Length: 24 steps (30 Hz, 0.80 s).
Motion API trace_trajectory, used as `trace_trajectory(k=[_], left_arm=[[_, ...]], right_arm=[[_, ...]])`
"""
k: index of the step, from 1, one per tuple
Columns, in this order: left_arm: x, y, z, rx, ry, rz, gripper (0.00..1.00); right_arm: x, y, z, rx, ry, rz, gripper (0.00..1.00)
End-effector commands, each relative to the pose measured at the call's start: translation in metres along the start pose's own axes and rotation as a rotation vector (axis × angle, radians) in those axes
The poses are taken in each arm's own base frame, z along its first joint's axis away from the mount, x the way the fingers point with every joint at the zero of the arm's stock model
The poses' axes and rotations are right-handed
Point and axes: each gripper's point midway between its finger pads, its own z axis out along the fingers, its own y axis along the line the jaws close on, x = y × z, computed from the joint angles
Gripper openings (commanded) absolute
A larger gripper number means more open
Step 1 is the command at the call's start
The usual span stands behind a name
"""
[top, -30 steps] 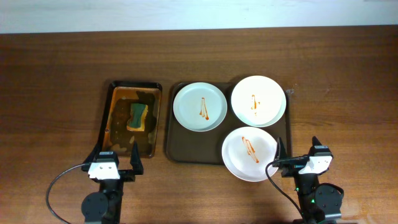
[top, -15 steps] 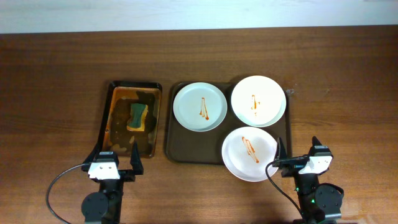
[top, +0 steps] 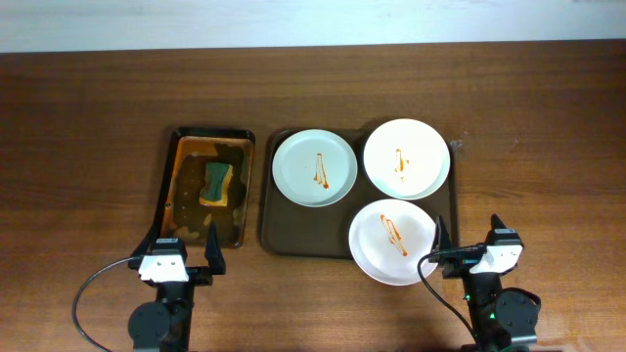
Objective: Clean dirty plates on tray and stack at the side
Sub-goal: 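Move the left gripper toward the sponge and right gripper toward the front plate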
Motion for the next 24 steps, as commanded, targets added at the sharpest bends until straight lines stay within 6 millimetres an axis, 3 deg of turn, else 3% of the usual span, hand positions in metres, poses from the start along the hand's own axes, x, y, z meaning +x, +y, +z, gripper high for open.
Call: trace_trajectory(k=[1,10,14,20,24], left_arm=[[0.002,0.002,0.0,-0.01,0.004,0.0,1.0],[0.002,-0.001,0.0,0.005,0.008,-0.004,1.0],[-0.009,-0.002,-0.003,0.007,0.061,-0.004,1.0],[-0.048,-0.003,0.003,0.0,0.247,-0.003,1.0],[-0.056,-0.003,0.018,-0.005,0.457,-0.003,1.0]], right_arm=[[0.004,0.002,0.0,-0.007,0.01,-0.001,0.98],[0.004,0.004,0.0,-0.023,0.011,0.01,0.98],[0.001,0.004,-0.004,-0.017,0.051,0.074,0.98],[-0.009,0.006,-0.011,0.014,0.283,0.154,0.99],[-0.017,0.019,-0.005,-0.018,0.493,0.177,0.98]])
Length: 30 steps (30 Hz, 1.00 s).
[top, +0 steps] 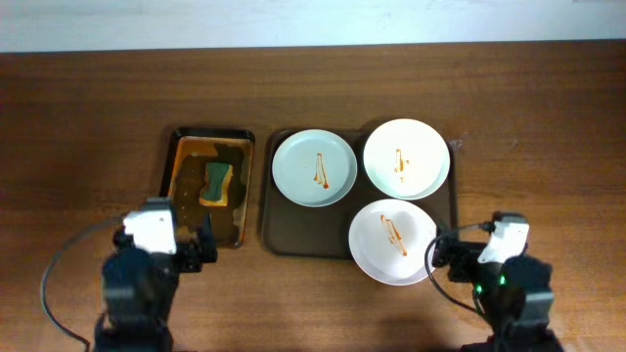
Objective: Clean dirty plates on tray and stack at the side
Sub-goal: 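Move the left gripper toward the sponge and right gripper toward the front plate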
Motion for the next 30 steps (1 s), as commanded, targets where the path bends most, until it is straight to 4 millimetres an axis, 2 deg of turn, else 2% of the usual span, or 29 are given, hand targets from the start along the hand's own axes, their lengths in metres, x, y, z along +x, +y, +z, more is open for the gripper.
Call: trace_trajectory(k=[1,4,8,10,11,14,15,17,18,21,23,24,26,28,30], left_arm=[[-0.017,-0.002,0.009,0.008,0.146,-0.004,1.0],[-0.015,-0.012,0.019,0.058,0.336,-0.014,1.0],[-0.002,-0.012,0.033,0.052,0.487,-0.018,1.0],[0.003,-0.011,0.041,0.05,0.512,-0.019,1.0],[-0.009,-0.012,0.05,0.052,0.457,-0.017,1.0],[-0.019,-0.011,0.062,0.05,0.41,-0.016,1.0],[-0.021,-0.011,0.068,0.045,0.4,-0.014,0.97],[-0.02,-0.005,0.086,0.011,0.396,-0.006,0.84],[-0.011,0.002,0.101,-0.027,0.424,0.002,0.79],[0.021,0.006,0.127,-0.045,0.527,0.006,0.72],[0.046,0.006,0.143,-0.046,0.602,0.007,0.59],[0.061,0.006,0.152,-0.045,0.644,0.007,0.57],[0.077,0.006,0.163,-0.042,0.682,0.007,0.5],[0.091,-0.003,0.175,0.006,0.705,-0.01,0.51],[0.094,-0.009,0.181,0.039,0.702,-0.022,0.5]], right_arm=[[-0.012,0.022,-0.001,-0.067,0.155,0.028,0.98],[-0.005,0.021,0.002,-0.02,0.366,0.035,0.99],[-0.001,0.023,0.012,-0.014,0.471,0.043,0.98],[0.006,0.02,0.016,0.001,0.506,0.044,0.98],[0.006,0.022,0.016,-0.005,0.508,0.045,0.99],[0.006,0.022,0.016,-0.005,0.507,0.045,0.99],[0.006,0.022,0.016,-0.005,0.507,0.045,0.98],[0.006,0.022,0.016,-0.006,0.507,0.046,0.98],[0.005,0.022,0.016,-0.006,0.506,0.045,0.98],[0.006,0.022,0.016,-0.005,0.508,0.045,0.98],[0.006,0.022,0.016,-0.005,0.508,0.045,0.98],[0.006,0.022,0.016,-0.005,0.508,0.045,0.98],[0.006,0.022,0.016,-0.006,0.507,0.046,0.98],[0.006,0.022,0.016,-0.006,0.507,0.045,0.98],[0.006,0.022,0.016,-0.005,0.508,0.045,0.98]])
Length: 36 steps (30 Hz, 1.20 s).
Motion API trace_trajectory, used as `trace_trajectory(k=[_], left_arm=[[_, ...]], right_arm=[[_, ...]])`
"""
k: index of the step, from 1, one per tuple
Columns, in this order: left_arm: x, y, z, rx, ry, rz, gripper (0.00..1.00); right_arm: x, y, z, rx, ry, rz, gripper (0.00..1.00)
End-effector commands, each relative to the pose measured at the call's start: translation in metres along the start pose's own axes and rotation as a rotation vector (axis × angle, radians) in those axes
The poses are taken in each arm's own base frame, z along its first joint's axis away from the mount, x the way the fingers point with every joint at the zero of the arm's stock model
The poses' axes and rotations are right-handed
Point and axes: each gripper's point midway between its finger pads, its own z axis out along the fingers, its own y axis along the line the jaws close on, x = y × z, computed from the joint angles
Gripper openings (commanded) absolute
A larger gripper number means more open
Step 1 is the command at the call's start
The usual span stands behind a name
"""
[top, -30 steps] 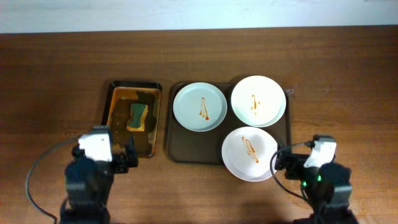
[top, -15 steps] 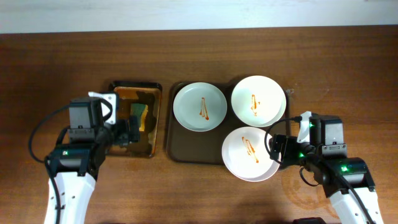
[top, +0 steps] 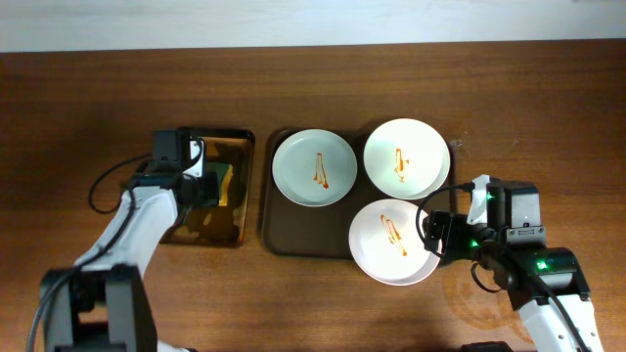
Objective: Clean dirty plates on tray and stack at the side
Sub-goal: 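Move the left gripper toward the sponge and right gripper toward the front plate, then grasp the green sponge with the left gripper and the front plate rim with the right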
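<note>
Three dirty plates with orange-red sauce streaks lie on the dark brown tray point(top: 276, 230): a pale green one point(top: 314, 168) at the back left, a white one point(top: 407, 158) at the back right and a white one point(top: 386, 244) in front, overhanging the tray's front edge. My left gripper point(top: 207, 183) is over the green-and-yellow sponge point(top: 226, 182) in the small metal tray point(top: 210, 227), its jaws apart and the sponge mostly hidden under it. My right gripper point(top: 436, 238) stands open at the right rim of the front white plate.
The small metal tray holds brownish liquid. The wooden table point(top: 313, 88) stretches bare behind and to both sides of the trays. Cables point(top: 103, 186) trail from each arm near the front edge.
My left arm has reached from the front edge out over the small tray onto the sponge. My right gripper has come forward to the front plate's right rim. The plates have not moved.
Both grippers first rested open near the table's front edge, pointing at the trays. Then both arms had lifted and turned slightly. Now the left is at the sponge and the right at the front white plate's rim.
</note>
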Motion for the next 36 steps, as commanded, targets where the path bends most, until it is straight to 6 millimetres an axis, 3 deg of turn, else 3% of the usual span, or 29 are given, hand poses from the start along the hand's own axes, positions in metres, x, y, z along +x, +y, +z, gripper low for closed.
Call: trace_trajectory(k=[1,4,7,16,18,22,26,30,32,36], left_arm=[[-0.01,-0.012,0.009,0.071,-0.02,-0.002,0.5],[-0.022,-0.013,0.009,0.072,-0.072,0.0,0.5],[-0.029,-0.013,0.009,0.072,-0.099,0.001,0.43],[-0.011,-0.024,0.032,0.1,-0.021,0.018,0.4],[-0.009,-0.024,0.035,0.1,-0.014,0.018,0.3],[-0.009,-0.024,0.035,0.1,-0.014,0.018,0.0],[-0.013,-0.025,0.031,0.101,-0.023,0.018,0.0],[-0.04,-0.024,-0.01,0.1,-0.119,0.021,0.0],[-0.046,-0.025,-0.021,0.102,-0.152,0.022,0.0],[-0.034,-0.024,-0.009,0.1,-0.107,0.02,0.0]], right_arm=[[-0.007,0.005,-0.005,-0.015,-0.018,-0.005,0.98],[-0.007,0.005,-0.005,-0.015,-0.018,-0.005,0.98],[-0.007,0.005,-0.005,-0.015,-0.018,-0.005,0.98],[-0.007,0.005,-0.005,-0.015,-0.018,-0.005,0.98],[-0.007,0.006,-0.005,-0.015,-0.018,-0.005,0.98],[-0.007,0.006,-0.005,-0.015,-0.018,-0.005,0.98],[-0.007,0.005,-0.005,-0.014,-0.018,-0.005,0.98],[-0.007,0.005,-0.005,-0.014,-0.019,-0.005,0.99],[-0.007,0.005,-0.005,-0.014,-0.02,-0.006,0.98],[-0.007,0.005,-0.005,-0.014,-0.018,-0.006,0.98]])
